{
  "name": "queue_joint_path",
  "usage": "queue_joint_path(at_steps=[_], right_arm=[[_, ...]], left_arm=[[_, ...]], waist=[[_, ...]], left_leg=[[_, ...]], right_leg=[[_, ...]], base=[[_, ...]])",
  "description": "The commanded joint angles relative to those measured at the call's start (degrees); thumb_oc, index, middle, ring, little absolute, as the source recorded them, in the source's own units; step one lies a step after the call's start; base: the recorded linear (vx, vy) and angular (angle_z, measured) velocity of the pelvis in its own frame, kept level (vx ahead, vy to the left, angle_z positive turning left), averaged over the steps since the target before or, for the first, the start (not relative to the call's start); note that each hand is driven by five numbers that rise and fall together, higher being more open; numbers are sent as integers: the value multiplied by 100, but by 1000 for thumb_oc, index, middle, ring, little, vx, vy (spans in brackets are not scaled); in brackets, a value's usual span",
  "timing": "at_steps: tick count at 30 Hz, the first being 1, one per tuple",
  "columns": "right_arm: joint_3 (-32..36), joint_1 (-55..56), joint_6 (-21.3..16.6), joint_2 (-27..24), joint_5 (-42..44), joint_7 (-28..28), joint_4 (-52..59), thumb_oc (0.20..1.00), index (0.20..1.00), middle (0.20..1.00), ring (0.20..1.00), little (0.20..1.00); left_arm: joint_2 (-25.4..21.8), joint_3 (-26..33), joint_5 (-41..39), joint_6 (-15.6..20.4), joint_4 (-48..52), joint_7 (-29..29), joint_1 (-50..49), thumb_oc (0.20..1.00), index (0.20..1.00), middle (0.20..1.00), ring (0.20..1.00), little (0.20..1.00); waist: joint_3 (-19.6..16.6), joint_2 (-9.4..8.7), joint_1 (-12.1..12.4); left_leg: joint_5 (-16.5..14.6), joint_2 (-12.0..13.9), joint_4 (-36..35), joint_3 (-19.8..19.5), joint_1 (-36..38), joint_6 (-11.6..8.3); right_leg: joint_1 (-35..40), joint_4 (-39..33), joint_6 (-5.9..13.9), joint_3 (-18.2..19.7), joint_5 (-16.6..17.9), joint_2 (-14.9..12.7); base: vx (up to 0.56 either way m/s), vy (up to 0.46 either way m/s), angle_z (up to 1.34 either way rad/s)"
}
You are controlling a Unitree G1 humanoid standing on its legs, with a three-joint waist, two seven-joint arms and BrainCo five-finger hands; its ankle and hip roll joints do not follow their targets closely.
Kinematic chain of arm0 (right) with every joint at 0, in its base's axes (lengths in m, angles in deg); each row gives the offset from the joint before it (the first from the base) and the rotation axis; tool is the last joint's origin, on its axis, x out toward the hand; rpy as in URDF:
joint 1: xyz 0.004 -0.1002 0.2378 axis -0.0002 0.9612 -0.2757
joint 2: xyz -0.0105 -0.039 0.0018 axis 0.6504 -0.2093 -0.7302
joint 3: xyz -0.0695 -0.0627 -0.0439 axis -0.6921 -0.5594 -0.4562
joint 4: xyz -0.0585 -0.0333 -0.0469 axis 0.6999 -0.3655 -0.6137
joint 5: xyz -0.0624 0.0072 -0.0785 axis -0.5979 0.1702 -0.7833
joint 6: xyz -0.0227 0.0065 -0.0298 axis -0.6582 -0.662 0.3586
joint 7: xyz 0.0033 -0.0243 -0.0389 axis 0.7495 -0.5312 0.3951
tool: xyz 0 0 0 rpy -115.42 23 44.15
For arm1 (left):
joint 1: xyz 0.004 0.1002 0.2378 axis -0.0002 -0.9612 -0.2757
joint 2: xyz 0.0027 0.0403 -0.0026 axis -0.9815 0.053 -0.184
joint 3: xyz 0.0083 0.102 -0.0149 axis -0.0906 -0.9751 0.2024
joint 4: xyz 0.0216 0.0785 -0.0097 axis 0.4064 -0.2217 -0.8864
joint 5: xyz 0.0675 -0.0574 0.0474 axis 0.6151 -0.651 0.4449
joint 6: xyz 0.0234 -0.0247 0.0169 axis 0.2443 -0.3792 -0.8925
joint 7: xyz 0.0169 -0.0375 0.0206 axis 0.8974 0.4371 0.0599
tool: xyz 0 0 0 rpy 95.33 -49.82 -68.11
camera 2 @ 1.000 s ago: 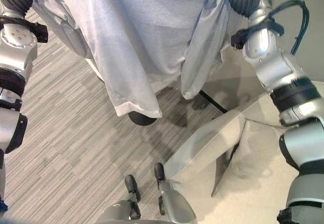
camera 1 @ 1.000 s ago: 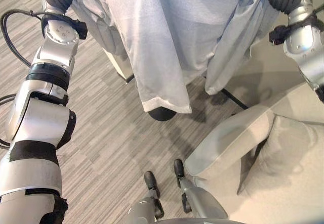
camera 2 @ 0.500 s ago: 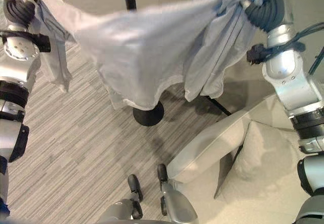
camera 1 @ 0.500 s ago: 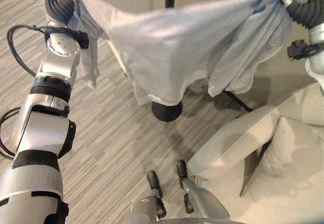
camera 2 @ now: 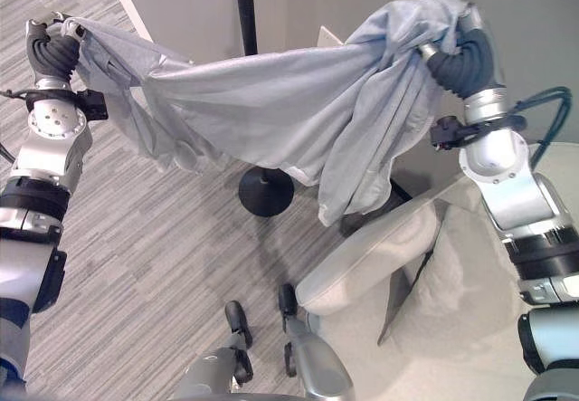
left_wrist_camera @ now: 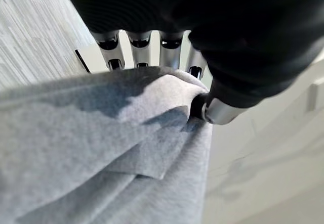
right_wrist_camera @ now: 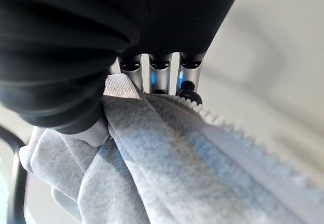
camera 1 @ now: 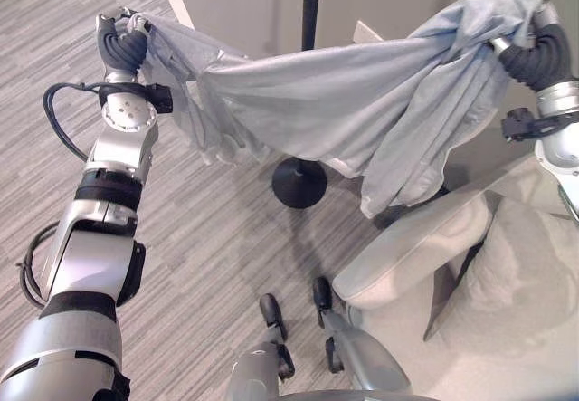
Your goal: Hang the clothes on the sofa on the clothes rack.
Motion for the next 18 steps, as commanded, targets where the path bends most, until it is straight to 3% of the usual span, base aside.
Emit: queue_joint_path(at_steps=[1,4,5,6,10,18], right_arm=[[615,282,-444,-158,35,23,211,200,200,200,200,200],[1097,716,-549,-354,112,-231,638,200,200,200,200,200],[1283,813,-607,-479,205,-271,748,200,200,200,200,200],[1398,881,-670,-665,233,-335,896,200,200,200,200,200],[1562,907,-685,-692,143,-242,985,200,200,200,200,200],[921,-4,-706,-804,95,-44,885,200,200,200,200,200]], left_arm=[[78,356,-231,763,513,-299,-222,200,200,200,200,200],[-132,610,-269,878,1069,-360,-312,200,200,200,200,200],[-245,615,-238,897,1253,-421,-278,200,200,200,200,200],[-505,646,-190,921,1487,-478,-323,200,200,200,200,200],[-722,697,-171,995,1628,-501,-318,200,200,200,200,200],[-1275,490,-270,1041,1571,-525,51,200,200,200,200,200]], waist=[[-649,218,202],[-315,-104,268],[-232,-192,345],[-346,-209,502],[-495,-205,472],[-619,-269,571]], left_leg=[[-668,288,135,310,884,-446],[-1047,700,2247,75,103,-474],[-1123,616,2215,-351,-179,-355],[-565,562,947,-849,-363,-460],[-282,520,248,-689,-106,-497],[-282,405,15,-75,43,-458]], right_leg=[[477,409,1013,359,-1067,165],[689,734,764,561,-1246,165],[748,807,743,578,-1277,166],[896,668,789,658,-1370,250],[860,603,886,639,-1413,189],[629,394,1226,777,-1220,-138]], base=[[94,-155,11],[-35,-204,33],[133,170,42],[144,208,20],[98,224,-34],[22,174,-45]])
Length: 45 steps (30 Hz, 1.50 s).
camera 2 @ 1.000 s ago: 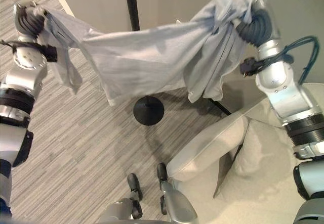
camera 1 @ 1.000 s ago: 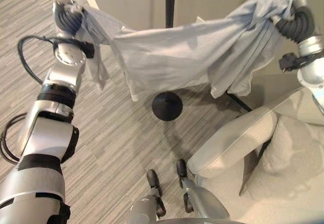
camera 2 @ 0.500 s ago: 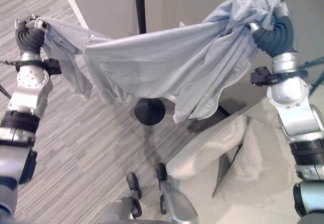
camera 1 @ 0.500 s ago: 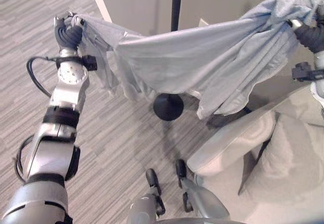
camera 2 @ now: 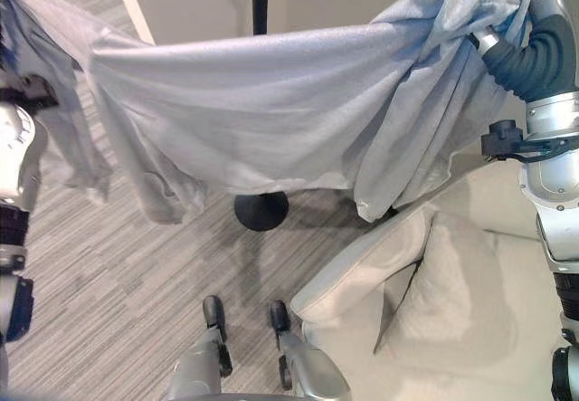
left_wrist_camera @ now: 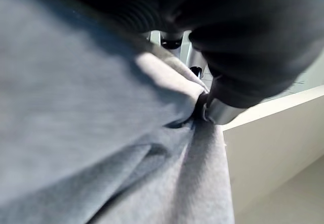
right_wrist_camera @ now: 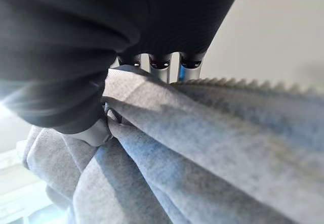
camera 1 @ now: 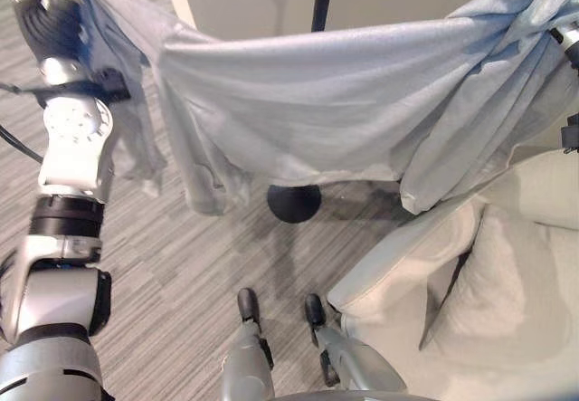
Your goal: Hang the clothes on the sofa on the clothes rack.
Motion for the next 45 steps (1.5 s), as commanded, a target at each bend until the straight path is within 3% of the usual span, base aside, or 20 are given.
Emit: queue_joint_path(at_steps=[1,6,14,16,23,29,30,33,37,45], right_arm=[[-50,-496,-229,-260,79,415,-189,200,200,200,200,200],[-455,-1048,-190,-327,-7,563,-294,200,200,200,200,200],[-462,-1165,-210,-290,3,637,-301,200,200,200,200,200],[-644,-2245,-238,-499,-225,1457,-585,200,200,200,200,200],[-805,-2848,-32,-713,-468,1990,-973,200,200,200,200,200],[-1543,-3889,267,-896,-625,2432,-1682,200,200,200,200,200],[-2173,-4527,452,-1048,-696,2477,-2179,200,200,200,200,200],[-3179,-5431,619,-1095,-542,2337,-2989,200,200,200,200,200],[-4743,-6921,699,-742,-197,2035,-4352,200,200,200,200,200],[-5825,-8042,1027,183,67,1678,-6275,200,200,200,200,200]], left_arm=[[-332,-289,-108,481,25,-121,437,200,200,200,200,200],[-559,-528,-232,538,-17,-170,847,200,200,200,200,200],[-572,-524,-323,593,39,-221,906,200,200,200,200,200],[-858,-766,-540,757,-14,-555,1544,200,200,200,200,200],[-1072,-944,-944,879,-117,-520,1917,200,200,200,200,200],[-1221,-1360,-1230,885,-593,-553,2572,200,200,200,200,200],[-1314,-1675,-1276,826,-944,-538,2955,200,200,200,200,200],[-1414,-2125,-1307,674,-1469,-448,3451,200,200,200,200,200],[-1514,-2990,-1081,411,-2338,-326,4424,200,200,200,200,200],[-1078,-3819,-834,18,-3437,-193,5398,200,200,200,200,200]], waist=[[-632,-45,331],[-634,-66,418],[-653,-65,479],[-753,-17,662],[-858,78,676],[-872,79,720],[-875,73,728],[-905,43,729],[-803,61,726],[-604,10,678]], left_leg=[[-691,-32,-88,62,615,-436],[-720,-12,-102,211,682,-431],[-739,-10,-101,235,690,-428],[-802,-46,-99,228,759,-433],[-844,-78,-98,258,817,-424],[-856,-99,-98,287,849,-439],[-866,-94,-97,291,875,-446],[-897,-91,-90,315,903,-469],[-820,-86,-89,384,847,-493],[-768,-22,-80,398,592,-541]], right_leg=[[606,302,1044,-327,-997,-109],[489,317,1099,-356,-862,-169],[461,303,1099,-382,-819,-184],[439,262,1099,-515,-661,-216],[451,230,1099,-652,-661,-243],[458,227,1099,-700,-626,-231],[481,229,1099,-731,-639,-240],[487,241,1099,-761,-644,-245],[395,244,1099,-736,-533,-216],[82,218,1099,-729,-342,-129]], base=[[33,130,-12],[38,82,-4],[10,6,-2],[140,86,-14],[38,34,-8],[22,10,0],[61,24,0],[46,11,-1],[11,3,0],[1,0,-6]])
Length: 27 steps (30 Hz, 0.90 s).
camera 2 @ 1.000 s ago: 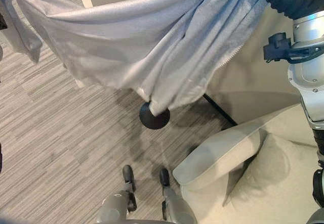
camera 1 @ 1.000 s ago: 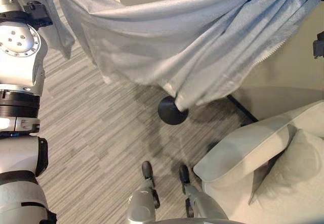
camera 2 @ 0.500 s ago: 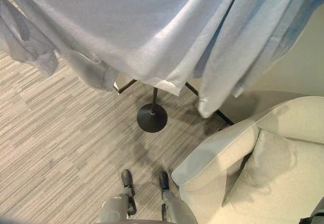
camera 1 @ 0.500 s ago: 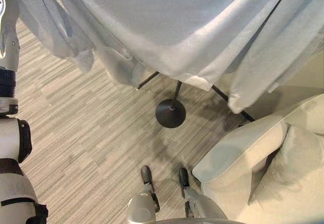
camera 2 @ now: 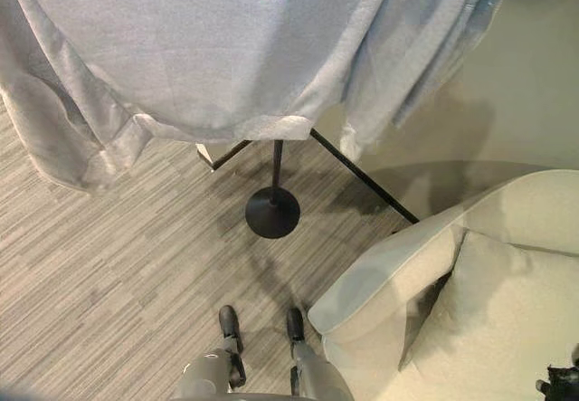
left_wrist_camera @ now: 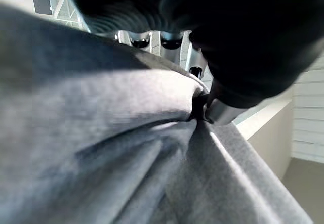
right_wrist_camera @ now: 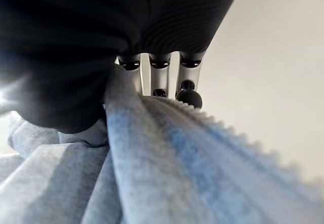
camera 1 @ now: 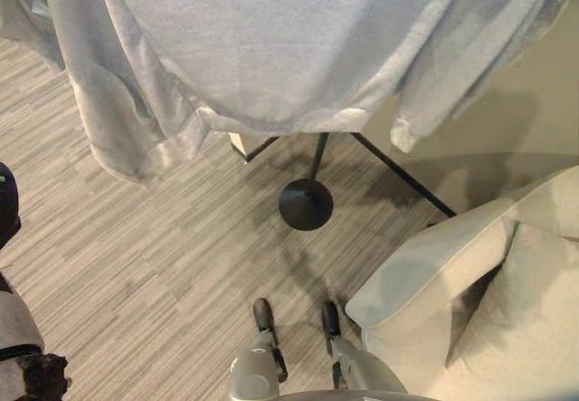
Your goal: Hang the clothes on the sofa on the clothes rack.
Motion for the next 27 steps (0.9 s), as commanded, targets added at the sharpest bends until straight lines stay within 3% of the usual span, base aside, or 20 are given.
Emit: queue_joint_path(at_steps=[1,4,8,15,18,20,21,23,27], right_arm=[[92,-584,276,28,252,-54,-699,200,200,200,200,200],[23,-601,322,149,170,-112,-895,200,200,200,200,200],[216,-152,430,364,11,-179,-1385,200,200,200,200,200],[888,1197,362,409,-110,-183,-1032,200,200,200,200,200],[1737,2391,181,437,-90,-26,-38,200,200,200,200,200],[2621,3693,149,463,-335,83,1136,200,200,200,200,200],[3362,4915,12,486,-495,12,1855,200,200,200,200,200],[4035,5929,-204,732,-486,-27,2459,200,200,200,200,200],[4430,6685,-446,1155,-481,-145,2860,200,200,200,200,200]], left_arm=[[67,-465,382,-90,-287,-18,702,200,200,200,200,200],[161,-631,671,-141,-347,-34,741,200,200,200,200,200],[769,-735,1241,-353,-612,-7,540,200,200,200,200,200],[896,-488,1545,-447,-678,30,-5,200,200,200,200,200],[822,5,1646,-461,-475,-35,-611,200,200,200,200,200],[809,556,1653,-459,-99,-120,-1313,200,200,200,200,200],[942,984,1663,-408,200,-130,-1805,200,200,200,200,200],[1108,1367,1699,-320,501,-151,-2377,200,200,200,200,200],[1283,1643,1805,-243,796,-118,-2930,200,200,200,200,200]], waist=[[-187,-73,182],[-133,-98,127],[73,-198,-96],[226,-360,-292],[312,-345,-328],[343,-329,-316],[369,-283,-325],[385,-253,-315],[407,-190,-290]], left_leg=[[-555,56,18,42,345,-670],[-530,69,9,51,236,-681],[-447,119,-2,18,-76,-701],[-416,157,-2,65,-303,-696],[-449,158,-2,100,-311,-669],[-482,150,2,109,-289,-633],[-500,129,17,86,-272,-600],[-527,105,28,59,-249,-573],[-554,68,42,28,-225,-535]], right_leg=[[51,272,906,-399,-222,-14],[-76,243,906,-396,-159,8],[-412,223,906,-408,20,52],[-673,175,906,-308,231,134],[-740,182,906,-233,242,155],[-751,212,906,-212,197,132],[-748,252,906,-224,150,104],[-752,299,906,-257,96,60],[-752,356,906,-288,-6,16]], base=[[-10,15,-10],[-18,9,-9],[-32,-7,-8],[-20,-6,-12],[1,27,-30],[7,30,-29],[8,16,-16],[10,-2,-10],[0,-1,-5]])
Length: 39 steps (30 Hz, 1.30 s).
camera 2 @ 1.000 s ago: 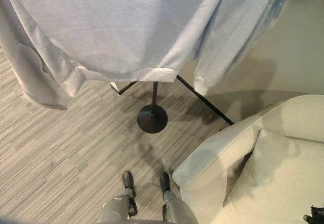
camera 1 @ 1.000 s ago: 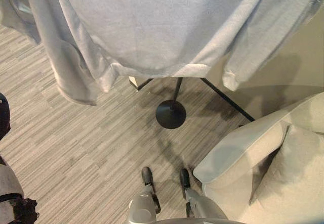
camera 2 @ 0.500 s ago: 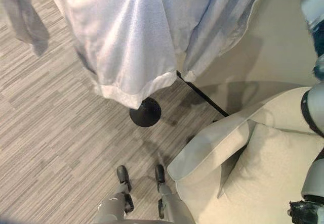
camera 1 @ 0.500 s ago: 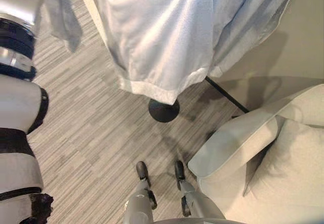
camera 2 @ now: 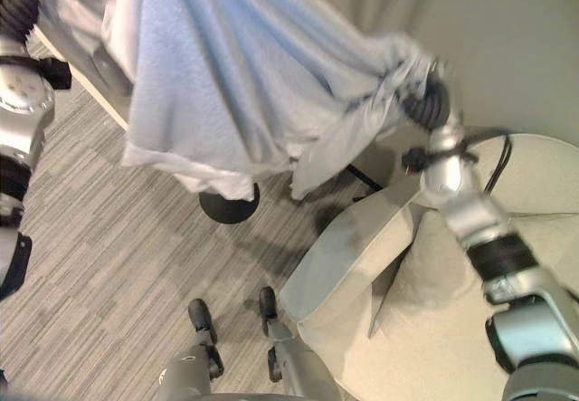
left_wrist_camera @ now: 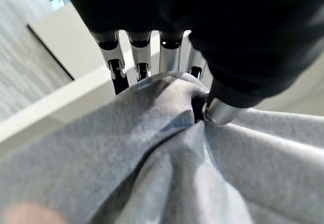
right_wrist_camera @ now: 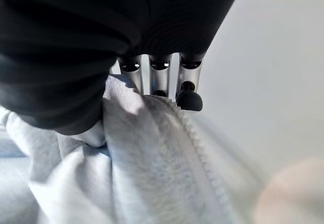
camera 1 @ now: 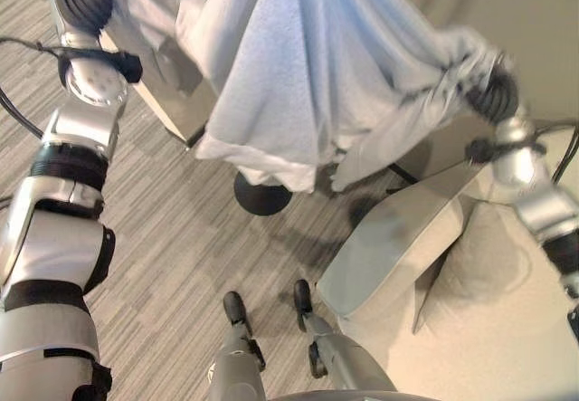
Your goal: Hang the clothes on the sofa on the clothes rack.
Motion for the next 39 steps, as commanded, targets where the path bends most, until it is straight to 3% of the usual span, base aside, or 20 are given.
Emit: queue_joint_path(at_steps=[1,5,6,7,8,9,12,17,23,30,31,33,34,35,36,39], right_arm=[[506,-458,-147,-146,-16,96,-681,200,200,200,200,200],[387,-136,-304,461,-4,-106,-369,200,200,200,200,200],[361,-114,-316,544,-16,-141,-319,495,495,495,495,495],[357,-110,-314,543,-17,-142,-315,680,680,680,680,680],[298,-74,-346,654,28,-200,-276,1000,1000,1000,1000,1000],[287,-43,-382,778,124,-222,-269,1000,1000,1000,1000,1000],[300,97,-440,1063,343,-397,-215,1000,1000,1000,1000,1000],[433,237,-403,1092,308,-463,-120,1000,1000,1000,1000,1000],[1208,582,-279,607,-36,-420,255,1000,1000,1000,1000,1000],[2732,1472,-196,144,-457,-132,1146,1000,1000,1000,1000,1000],[4211,2589,100,56,-987,142,1427,1000,1000,1000,1000,1000],[4436,2817,140,118,-1012,146,1457,1000,1000,1000,1000,1000],[5048,3376,261,245,-1077,259,1210,1000,1000,1000,1000,1000],[5221,3604,325,272,-1170,279,1155,1000,1000,1000,1000,1000],[5654,4082,488,462,-1165,341,865,1000,1000,1000,1000,1000],[5892,4536,697,758,-1107,409,190,1000,1000,1000,1000,1000]], left_arm=[[87,213,268,219,-191,-193,461,200,200,200,200,200],[419,490,141,323,82,-181,-71,200,200,200,200,200],[487,553,78,365,155,-171,-157,200,200,200,200,200],[487,560,79,364,162,-171,-169,200,200,200,200,200],[578,586,7,399,255,-142,-251,595,595,595,595,595],[644,638,-12,416,295,-142,-326,1000,1000,1000,1000,1000],[851,788,-86,489,662,-23,-756,1000,1000,1000,1000,1000],[1001,970,-273,557,903,104,-1079,1000,1000,1000,1000,1000],[1062,1568,-514,631,1607,414,-2009,1000,1000,1000,1000,1000],[1210,2595,-852,778,2472,490,-3353,1000,1000,1000,1000,1000],[1625,3487,-797,669,2962,611,-4738,1000,1000,1000,1000,1000],[1713,3626,-823,648,3041,657,-4996,1000,1000,1000,1000,1000],[1892,3941,-595,531,2990,789,-5638,1000,1000,1000,1000,1000],[1976,4042,-508,462,3036,851,-5911,1000,1000,1000,1000,1000],[2397,4167,-582,364,2896,992,-6445,1000,1000,1000,1000,1000],[2775,4211,-434,210,2459,1182,-6978,1000,1000,1000,1000,1000]], waist=[[350,302,161],[364,371,219],[364,387,231],[361,390,227],[361,406,242],[360,416,259],[346,457,309],[316,477,324],[145,521,363],[-174,612,365],[-349,665,320],[-382,670,316],[-421,685,270],[-462,689,274],[-513,703,225],[-562,728,177]], left_leg=[[-662,-117,-31,-159,357,-274],[-664,-171,-1,-175,403,-237],[-670,-180,1,-184,415,-228],[-671,-180,1,-185,417,-227],[-673,-188,5,-188,431,-218],[-674,-192,10,-195,448,-212],[-718,-209,57,-209,516,-177],[-738,-219,66,-220,591,-167],[-827,-235,83,-165,891,-140],[-924,-283,68,-151,1289,-130],[-1025,-335,105,-183,1532,-111],[-1035,-343,107,-174,1564,-107],[-1092,-336,111,-167,1666,-107],[-1055,-338,114,-153,1664,-106],[-1058,-336,101,-139,1717,-95],[-1070,-328,94,-97,1765,-80]], right_leg=[[-18,281,783,-177,-397,-195],[-2,375,783,-219,-473,-243],[4,394,783,-219,-492,-249],[5,396,783,-219,-494,-249],[19,409,783,-227,-512,-257],[29,436,783,-233,-530,-265],[92,510,783,-251,-625,-297],[147,555,783,-275,-666,-310],[360,615,783,-324,-803,-349],[665,716,770,-414,-996,-410],[885,829,739,-432,-1137,-440],[915,827,733,-423,-1144,-440],[1004,860,729,-440,-1209,-441],[997,849,718,-427,-1172,-439],[1035,852,710,-426,-1177,-441],[1063,849,707,-408,-1177,-433]], base=[[-12,-5,-10],[-19,1,10],[-26,11,10],[-15,8,13],[-17,-3,14],[-33,-8,9],[-39,-6,0],[-7,-3,0],[-13,-23,2],[49,-24,7],[102,-45,10],[71,-26,13],[28,-20,3],[44,-27,8],[1,-17,4],[10,-3,7]])
